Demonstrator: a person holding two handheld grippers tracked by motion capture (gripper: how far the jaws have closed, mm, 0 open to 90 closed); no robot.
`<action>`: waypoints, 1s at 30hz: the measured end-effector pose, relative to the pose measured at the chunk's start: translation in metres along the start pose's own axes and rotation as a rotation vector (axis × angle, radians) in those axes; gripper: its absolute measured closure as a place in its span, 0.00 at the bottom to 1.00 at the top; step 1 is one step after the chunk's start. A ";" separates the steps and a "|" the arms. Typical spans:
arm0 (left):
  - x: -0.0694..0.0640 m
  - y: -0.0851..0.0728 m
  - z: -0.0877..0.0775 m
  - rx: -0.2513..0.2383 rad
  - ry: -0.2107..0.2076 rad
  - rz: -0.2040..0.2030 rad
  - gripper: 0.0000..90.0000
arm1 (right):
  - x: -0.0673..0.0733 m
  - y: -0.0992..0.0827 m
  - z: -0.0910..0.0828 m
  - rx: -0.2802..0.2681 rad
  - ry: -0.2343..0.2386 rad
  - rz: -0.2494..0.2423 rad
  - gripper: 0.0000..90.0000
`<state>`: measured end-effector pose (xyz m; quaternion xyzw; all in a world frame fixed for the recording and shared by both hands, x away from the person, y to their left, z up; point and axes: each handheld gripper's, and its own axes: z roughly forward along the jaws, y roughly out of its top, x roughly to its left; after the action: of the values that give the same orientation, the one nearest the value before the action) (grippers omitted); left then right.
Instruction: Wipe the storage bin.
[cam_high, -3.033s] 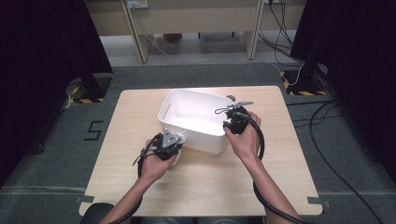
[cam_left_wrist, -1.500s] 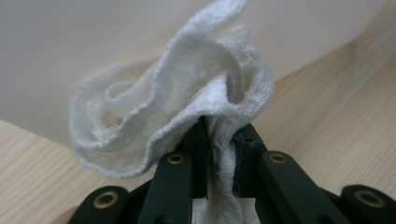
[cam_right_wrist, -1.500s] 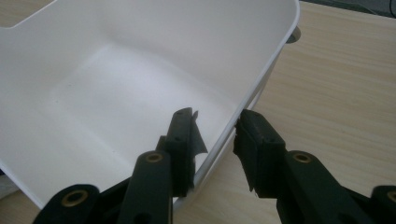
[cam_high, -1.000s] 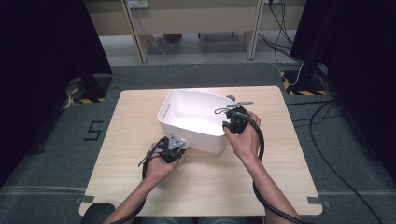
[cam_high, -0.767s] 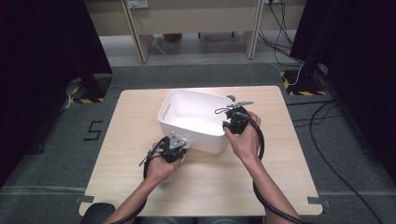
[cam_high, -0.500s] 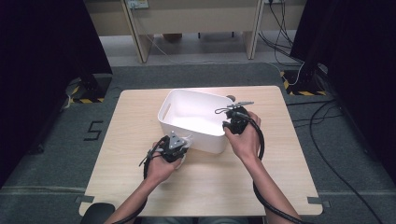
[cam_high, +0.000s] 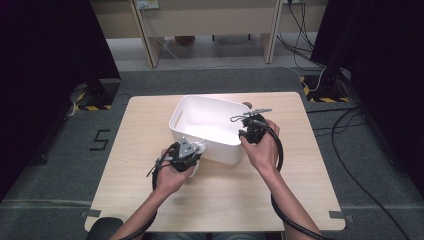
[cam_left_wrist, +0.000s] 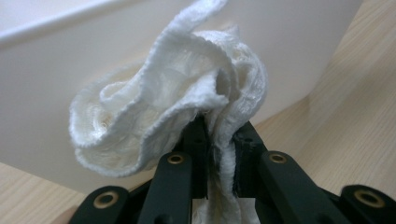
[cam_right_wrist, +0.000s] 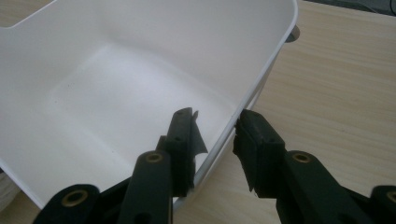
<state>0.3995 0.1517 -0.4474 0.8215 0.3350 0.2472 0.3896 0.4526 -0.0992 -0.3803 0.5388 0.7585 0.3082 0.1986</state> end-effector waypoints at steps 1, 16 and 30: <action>0.000 0.001 -0.001 -0.003 0.000 -0.002 0.88 | 0.000 0.000 0.000 0.000 0.000 0.000 0.74; 0.000 0.007 -0.008 -0.029 0.010 0.002 0.88 | 0.001 0.000 0.000 0.001 -0.001 0.001 0.74; -0.008 0.015 -0.008 -0.041 0.002 0.025 0.88 | 0.000 0.000 0.000 0.000 -0.003 -0.002 0.74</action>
<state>0.3944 0.1428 -0.4320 0.8170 0.3202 0.2598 0.4030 0.4528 -0.0991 -0.3804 0.5386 0.7587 0.3071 0.1999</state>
